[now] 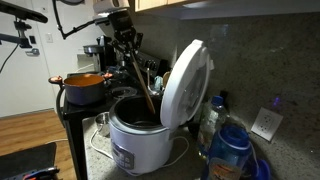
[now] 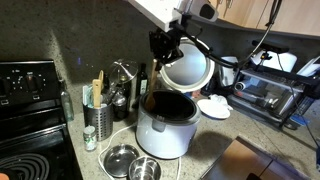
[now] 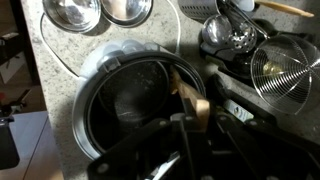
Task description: Get a wooden spoon from the rack, use it to stir in the cooker, and then put it back on the rack
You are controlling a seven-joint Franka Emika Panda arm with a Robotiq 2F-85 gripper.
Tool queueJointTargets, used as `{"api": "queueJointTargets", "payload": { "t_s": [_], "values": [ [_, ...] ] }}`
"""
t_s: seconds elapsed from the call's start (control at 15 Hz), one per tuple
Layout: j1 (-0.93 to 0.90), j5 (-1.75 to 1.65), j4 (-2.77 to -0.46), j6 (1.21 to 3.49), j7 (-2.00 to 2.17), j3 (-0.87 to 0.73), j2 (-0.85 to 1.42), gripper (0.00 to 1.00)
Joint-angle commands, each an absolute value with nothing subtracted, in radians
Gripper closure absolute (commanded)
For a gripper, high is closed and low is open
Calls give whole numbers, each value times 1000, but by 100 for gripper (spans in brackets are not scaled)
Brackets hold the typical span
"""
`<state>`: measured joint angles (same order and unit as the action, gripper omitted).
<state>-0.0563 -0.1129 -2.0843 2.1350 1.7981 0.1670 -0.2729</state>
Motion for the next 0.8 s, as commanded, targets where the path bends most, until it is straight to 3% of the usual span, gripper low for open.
{"api": "queueJointTargets", "payload": {
  "t_s": [0.0,0.47,0.73],
  "values": [
    [-59,-64,-2040,2013,1723,160,-271,95],
    [-28,-220,-1977,1683,1740,173,-272,95],
    [-23,-340,-1982,1689,1781,180,-284,95]
  ]
}}
